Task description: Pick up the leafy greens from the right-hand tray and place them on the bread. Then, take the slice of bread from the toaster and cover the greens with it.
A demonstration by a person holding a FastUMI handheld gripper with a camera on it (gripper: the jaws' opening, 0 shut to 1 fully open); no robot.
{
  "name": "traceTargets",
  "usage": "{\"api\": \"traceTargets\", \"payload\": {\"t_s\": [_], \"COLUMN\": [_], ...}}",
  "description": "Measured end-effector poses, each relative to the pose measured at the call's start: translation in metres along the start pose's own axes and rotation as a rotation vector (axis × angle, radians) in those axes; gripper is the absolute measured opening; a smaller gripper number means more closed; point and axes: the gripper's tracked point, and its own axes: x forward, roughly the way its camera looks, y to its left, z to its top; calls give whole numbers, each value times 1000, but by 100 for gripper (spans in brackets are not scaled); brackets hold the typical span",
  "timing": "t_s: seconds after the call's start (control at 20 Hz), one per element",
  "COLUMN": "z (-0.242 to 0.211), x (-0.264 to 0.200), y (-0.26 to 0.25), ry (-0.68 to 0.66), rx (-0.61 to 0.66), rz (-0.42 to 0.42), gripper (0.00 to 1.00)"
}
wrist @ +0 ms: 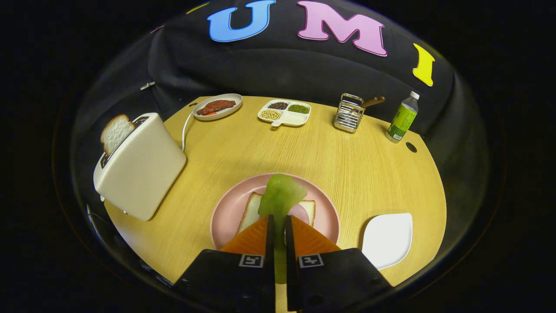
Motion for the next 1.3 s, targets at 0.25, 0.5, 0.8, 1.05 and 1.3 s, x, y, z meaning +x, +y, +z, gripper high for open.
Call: {"api": "traceTargets", "payload": {"t_s": [0.25, 0.5, 0.8, 1.05, 1.3], "z": [1, -3, 6, 47, 103], "x": [4, 2, -12, -45, -88], "y": [12, 21, 25, 34, 73], "ry": [9, 18, -11, -133, -289], "rx": [8, -6, 2, -15, -106], "rz": [9, 18, 26, 38, 97], "gripper": [30, 58, 79, 100, 100]}}
